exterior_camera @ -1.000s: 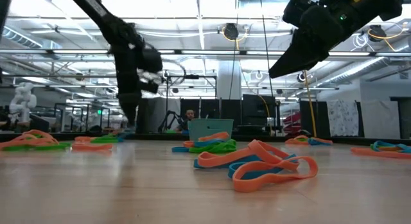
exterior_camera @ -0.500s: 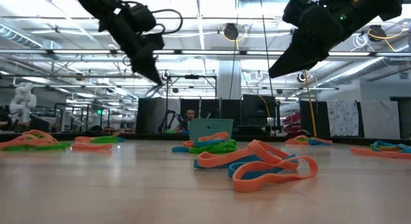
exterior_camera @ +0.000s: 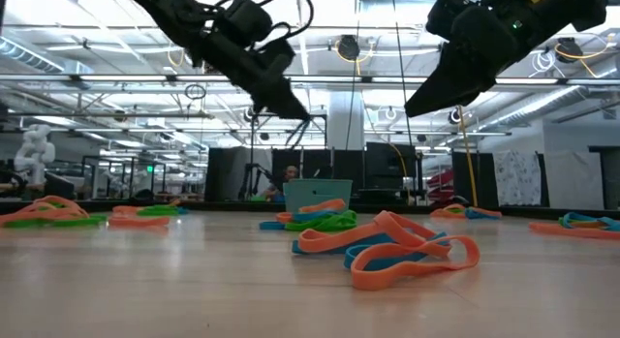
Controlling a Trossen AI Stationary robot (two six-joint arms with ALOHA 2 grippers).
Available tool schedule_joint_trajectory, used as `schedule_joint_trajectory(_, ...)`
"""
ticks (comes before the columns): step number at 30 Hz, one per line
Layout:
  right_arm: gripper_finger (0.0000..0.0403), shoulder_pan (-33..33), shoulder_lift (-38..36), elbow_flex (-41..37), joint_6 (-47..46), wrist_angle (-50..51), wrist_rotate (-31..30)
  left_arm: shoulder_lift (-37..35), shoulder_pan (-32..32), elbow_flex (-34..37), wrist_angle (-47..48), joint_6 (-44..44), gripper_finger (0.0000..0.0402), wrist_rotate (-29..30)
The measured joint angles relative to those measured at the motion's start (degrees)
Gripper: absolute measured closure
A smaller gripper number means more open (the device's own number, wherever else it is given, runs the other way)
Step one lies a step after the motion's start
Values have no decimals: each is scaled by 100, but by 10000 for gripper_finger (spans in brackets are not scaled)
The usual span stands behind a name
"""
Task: Sort rubber bands into baskets
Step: Put the blue rubber band into the top blue bin
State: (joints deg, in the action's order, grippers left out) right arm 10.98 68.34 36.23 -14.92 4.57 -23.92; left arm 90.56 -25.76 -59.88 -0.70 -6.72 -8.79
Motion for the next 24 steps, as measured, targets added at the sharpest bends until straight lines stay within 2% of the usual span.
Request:
schedule_joint_trajectory(12, 248, 0, 0, 0, 4, 44, 4, 474, 123, 4, -190, 44, 398, 29)
schedule_joint_trajectory(24, 248, 0, 0, 0, 7, 42, 4, 455, 179, 4, -195, 44, 335, 67)
